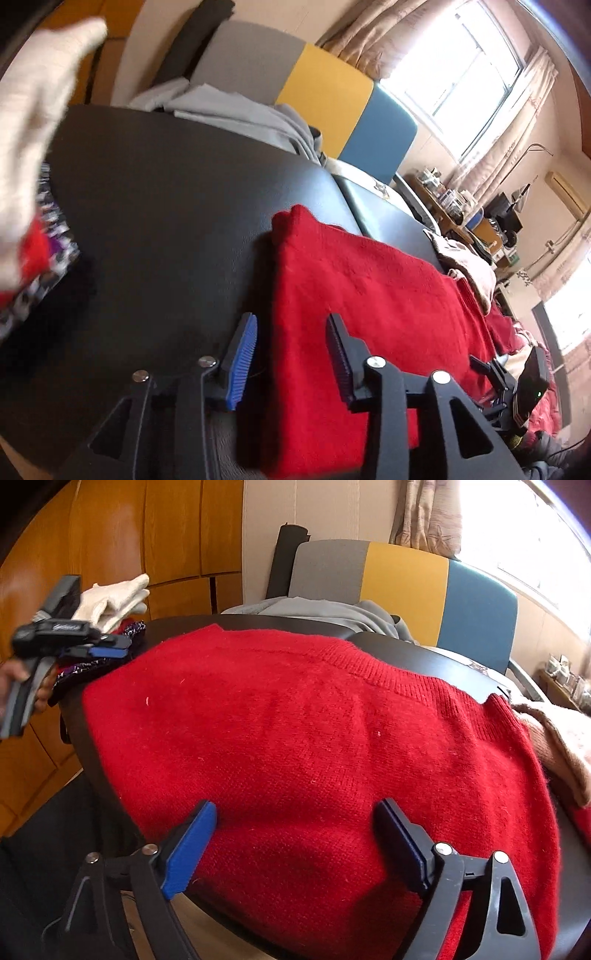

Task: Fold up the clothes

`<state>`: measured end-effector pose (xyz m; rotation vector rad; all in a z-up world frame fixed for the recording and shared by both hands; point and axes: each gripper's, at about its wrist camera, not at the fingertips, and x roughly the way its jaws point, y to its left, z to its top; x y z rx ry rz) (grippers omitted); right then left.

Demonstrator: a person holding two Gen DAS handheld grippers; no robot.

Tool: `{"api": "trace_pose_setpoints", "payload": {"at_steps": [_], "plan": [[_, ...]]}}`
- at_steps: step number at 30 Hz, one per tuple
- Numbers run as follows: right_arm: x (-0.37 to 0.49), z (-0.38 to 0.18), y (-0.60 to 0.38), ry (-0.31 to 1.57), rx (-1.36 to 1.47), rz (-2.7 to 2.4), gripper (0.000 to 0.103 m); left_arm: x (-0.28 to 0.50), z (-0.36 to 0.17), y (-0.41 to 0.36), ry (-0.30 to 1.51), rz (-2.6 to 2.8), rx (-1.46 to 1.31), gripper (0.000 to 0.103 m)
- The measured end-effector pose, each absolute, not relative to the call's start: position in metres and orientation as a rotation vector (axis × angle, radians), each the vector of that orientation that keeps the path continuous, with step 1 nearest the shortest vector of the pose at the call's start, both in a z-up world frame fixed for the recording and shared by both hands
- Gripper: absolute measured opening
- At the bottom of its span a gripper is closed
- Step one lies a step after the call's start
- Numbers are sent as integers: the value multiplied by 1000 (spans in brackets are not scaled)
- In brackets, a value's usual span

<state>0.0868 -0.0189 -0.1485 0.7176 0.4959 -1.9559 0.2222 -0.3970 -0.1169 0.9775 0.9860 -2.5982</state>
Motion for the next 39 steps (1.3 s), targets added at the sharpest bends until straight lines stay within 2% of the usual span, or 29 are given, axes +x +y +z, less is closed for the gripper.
{"api": "trace_pose_setpoints", "payload": {"at_steps": [3, 6, 8, 13, 14, 16, 17, 18, 23, 31, 36, 39], "plan": [[86, -148, -22, 508, 726, -1953, 90, 195, -135, -414, 1049, -2603, 1083, 47], [84, -147, -25, 520, 737, -1946, 91, 175, -146, -419, 999, -2631, 1150, 49], [85, -147, -26, 527, 743, -1943, 93, 169, -147, -420, 1050, -2669, 1163, 53], [84, -148, -32, 541, 759, -1920, 103, 148, -153, -410, 1142, -2775, 1207, 57], [84, -148, -34, 547, 760, -1916, 103, 144, -156, -407, 1197, -2792, 1216, 56], [85, -148, -35, 554, 759, -1917, 103, 134, -159, -398, 1243, -2806, 1261, 39], [84, -148, -35, 554, 762, -1914, 103, 129, -160, -391, 1220, -2802, 1300, 24], [83, -148, -35, 553, 765, -1911, 103, 128, -157, -387, 1183, -2808, 1297, 22], [70, -132, -33, 521, 841, -1810, 103, 143, -135, -404, 1199, -2784, 1185, 19], [12, -75, -12, 470, 833, -1736, 101, 169, -83, -431, 1078, -2732, 1137, 18], [-22, -72, -34, 542, 875, -1571, 101, 173, -57, -434, 1047, -2676, 1174, 18], [-39, -85, -55, 604, 929, -1458, 94, 173, -42, -430, 1103, -2648, 1173, 18]]}}
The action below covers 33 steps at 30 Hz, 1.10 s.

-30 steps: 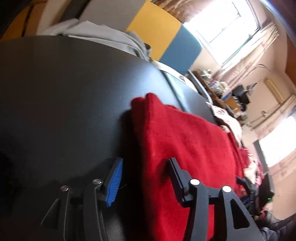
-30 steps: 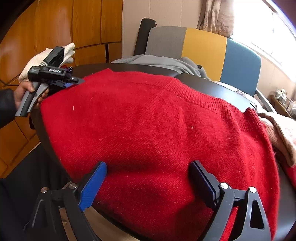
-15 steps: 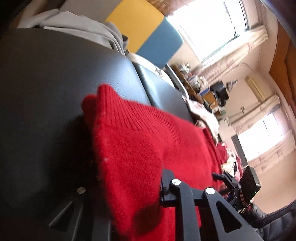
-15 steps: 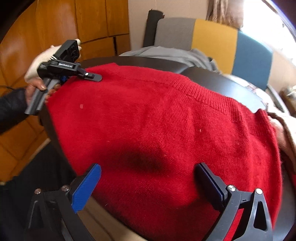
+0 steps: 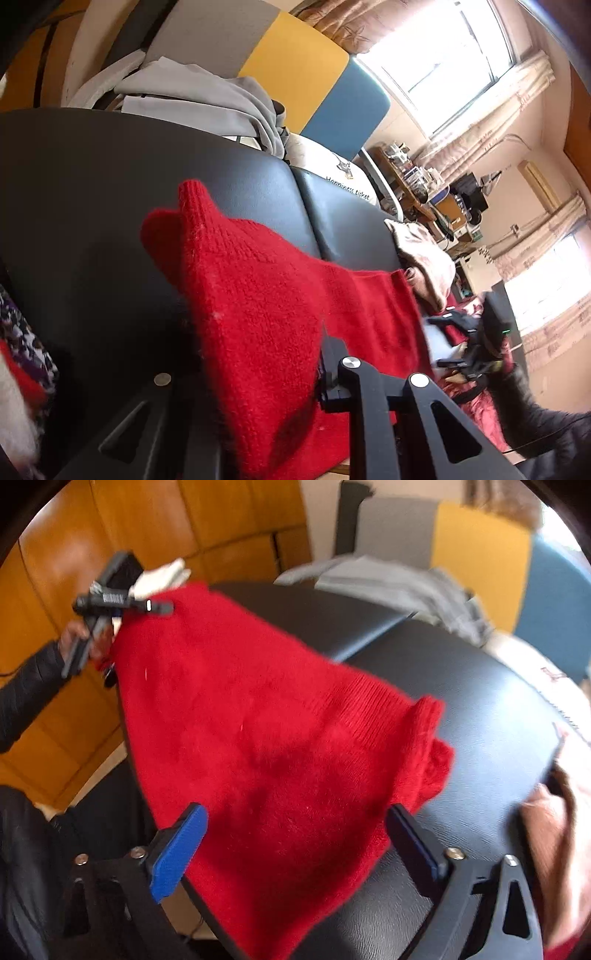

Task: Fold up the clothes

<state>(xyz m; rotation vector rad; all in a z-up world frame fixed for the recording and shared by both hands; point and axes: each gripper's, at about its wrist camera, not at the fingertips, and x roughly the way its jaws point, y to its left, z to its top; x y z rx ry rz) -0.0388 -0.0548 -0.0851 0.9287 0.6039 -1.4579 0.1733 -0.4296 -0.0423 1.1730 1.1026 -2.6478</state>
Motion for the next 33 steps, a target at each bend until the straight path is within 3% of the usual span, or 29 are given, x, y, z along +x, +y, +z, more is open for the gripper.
{"api": "trace_pose_setpoints", "payload": {"at_steps": [5, 7, 9, 14, 22, 27, 33], "plan": [[-51, -120, -79, 764, 1004, -1308, 90, 167, -13, -405, 1197, -2618, 1190, 18], [-52, -131, -79, 795, 984, -1302, 98, 161, 1, -387, 1220, -2629, 1199, 18], [-55, -134, -76, 724, 979, -1313, 103, 151, 14, -366, 1227, -2646, 1214, 18], [-59, -136, -65, 627, 932, -1368, 103, 101, 28, -314, 1245, -2656, 1269, 18], [-75, -139, -50, 460, 898, -1392, 103, 8, -1, -245, 1296, -2542, 1368, 18], [-75, -142, -45, 415, 870, -1405, 103, -34, -33, -209, 1172, -2465, 1515, 19], [-83, -144, -42, 365, 860, -1399, 103, -45, -57, -183, 1199, -2346, 1690, 33]]}}
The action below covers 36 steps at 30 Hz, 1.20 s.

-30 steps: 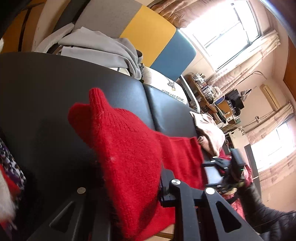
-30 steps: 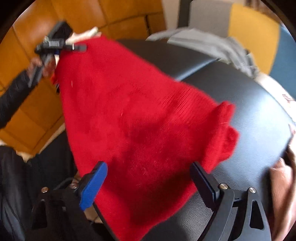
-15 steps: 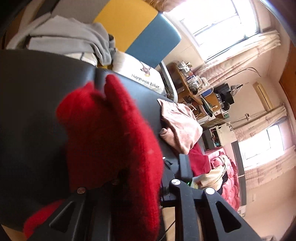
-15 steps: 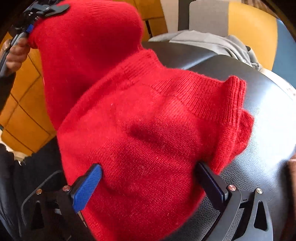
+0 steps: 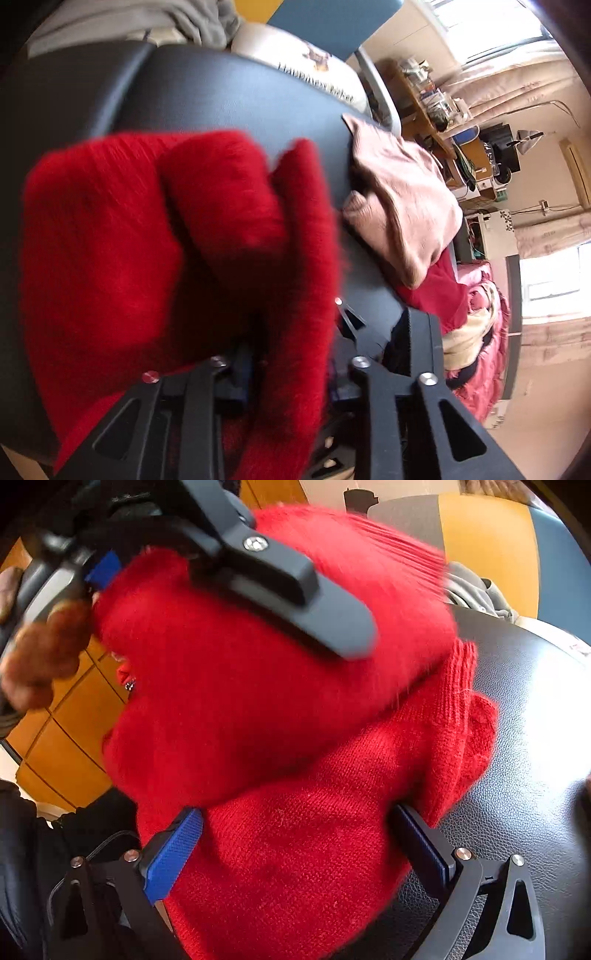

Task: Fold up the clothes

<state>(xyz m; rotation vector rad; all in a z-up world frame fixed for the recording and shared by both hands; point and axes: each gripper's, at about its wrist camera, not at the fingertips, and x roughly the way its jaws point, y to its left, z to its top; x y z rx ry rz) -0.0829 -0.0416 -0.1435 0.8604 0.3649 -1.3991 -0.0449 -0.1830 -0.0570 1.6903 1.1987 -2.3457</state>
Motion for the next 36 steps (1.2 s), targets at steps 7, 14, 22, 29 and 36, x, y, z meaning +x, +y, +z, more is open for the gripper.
{"api": "trace_pose_setpoints", "payload": {"at_steps": [7, 14, 22, 29, 36], "plan": [[-87, -139, -36, 364, 855, -1423, 103, -34, -2, -172, 1249, -2442, 1696, 43], [-80, -121, 5, 404, 892, -1485, 103, -3, 38, -189, 1238, -2619, 1555, 47], [-27, -80, 71, 328, 912, -1442, 103, 78, -11, -262, 1119, -2519, 1333, 48], [11, -79, 50, 282, 936, -1351, 103, 101, -53, -250, 1082, -2632, 1263, 48], [4, -108, -6, 279, 1088, -1344, 16, 90, -53, -227, 818, -2829, 1249, 48]]}}
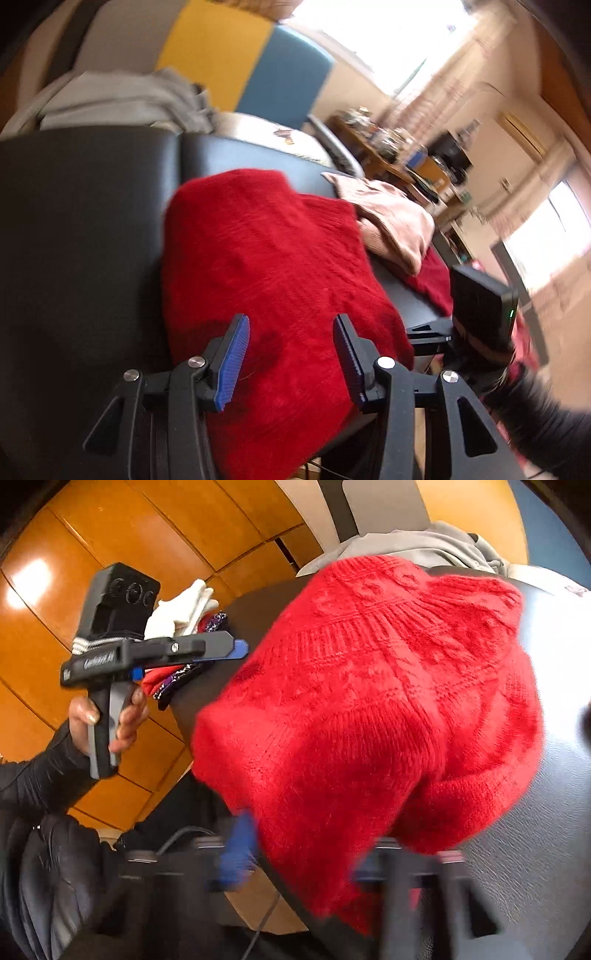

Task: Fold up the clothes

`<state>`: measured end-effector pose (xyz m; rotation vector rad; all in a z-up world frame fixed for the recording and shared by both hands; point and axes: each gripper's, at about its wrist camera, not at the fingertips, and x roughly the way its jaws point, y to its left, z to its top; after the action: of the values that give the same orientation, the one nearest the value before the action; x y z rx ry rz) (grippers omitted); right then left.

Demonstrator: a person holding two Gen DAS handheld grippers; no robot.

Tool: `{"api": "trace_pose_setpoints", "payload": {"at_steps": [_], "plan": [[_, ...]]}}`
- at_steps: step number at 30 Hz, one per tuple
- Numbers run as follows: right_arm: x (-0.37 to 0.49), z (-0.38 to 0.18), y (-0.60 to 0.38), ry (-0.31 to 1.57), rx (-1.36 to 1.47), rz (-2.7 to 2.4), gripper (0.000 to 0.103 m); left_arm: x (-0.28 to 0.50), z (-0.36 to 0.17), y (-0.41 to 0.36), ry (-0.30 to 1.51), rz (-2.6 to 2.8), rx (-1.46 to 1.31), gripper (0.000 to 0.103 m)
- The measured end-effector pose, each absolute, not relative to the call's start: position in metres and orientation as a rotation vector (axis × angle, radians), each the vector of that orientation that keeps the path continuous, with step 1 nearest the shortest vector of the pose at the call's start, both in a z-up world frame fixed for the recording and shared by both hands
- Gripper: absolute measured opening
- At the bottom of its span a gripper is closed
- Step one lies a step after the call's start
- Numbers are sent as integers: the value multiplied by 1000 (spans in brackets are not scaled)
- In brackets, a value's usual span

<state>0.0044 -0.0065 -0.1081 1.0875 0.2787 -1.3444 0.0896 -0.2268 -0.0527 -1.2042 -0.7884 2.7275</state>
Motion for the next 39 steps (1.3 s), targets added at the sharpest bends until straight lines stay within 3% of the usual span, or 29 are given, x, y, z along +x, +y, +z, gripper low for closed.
{"api": "trace_pose_setpoints", "payload": {"at_steps": [3, 6, 11, 15, 17, 18, 19, 20, 23, 27, 29, 30, 31, 33, 35, 37, 39], "plan": [[16, -84, -2, 311, 1063, -1323, 12, 87, -51, -225, -708, 2711, -1181, 48], [25, -44, 29, 209, 1006, -1222, 9, 87, -59, -225, -644, 2671, -1185, 48], [22, -114, 52, 360, 1265, -1322, 9, 80, -83, -226, -666, 2636, -1247, 48], [5, -108, 75, 88, 1240, -1405, 13, 82, -79, -223, -688, 2655, -1210, 49], [-8, -85, 84, -37, 1157, -1461, 31, 82, -78, -223, -719, 2660, -1186, 49], [-15, -74, 88, -100, 1115, -1488, 67, 82, -78, -223, -735, 2662, -1174, 49], [-26, -67, 86, -166, 1074, -1533, 95, 84, -78, -223, -749, 2668, -1161, 49], [-36, -62, 85, -232, 1038, -1570, 97, 84, -78, -222, -766, 2672, -1148, 49], [-59, -73, 63, -338, 1062, -1595, 96, 94, -76, -219, -771, 2678, -1112, 49], [-79, -103, 29, -357, 1144, -1649, 88, 111, -72, -215, -725, 2695, -1100, 49], [-84, -108, 21, -355, 1164, -1666, 69, 121, -71, -214, -708, 2705, -1092, 50], [-84, -107, 18, -346, 1157, -1678, 53, 127, -70, -212, -698, 2707, -1080, 50], [-83, -106, 13, -323, 1145, -1689, 45, 133, -69, -211, -688, 2708, -1066, 50], [-85, -109, -3, -278, 1172, -1682, 45, 145, -68, -202, -633, 2690, -1037, 50], [-85, -114, -12, -200, 1213, -1695, 36, 155, -68, -189, -548, 2658, -1022, 50], [-87, -110, -17, -132, 1217, -1719, 17, 156, -72, -174, -441, 2627, -1058, 50], [-82, -89, -19, -76, 1156, -1751, 16, 155, -81, -160, -309, 2607, -1122, 50]]}}
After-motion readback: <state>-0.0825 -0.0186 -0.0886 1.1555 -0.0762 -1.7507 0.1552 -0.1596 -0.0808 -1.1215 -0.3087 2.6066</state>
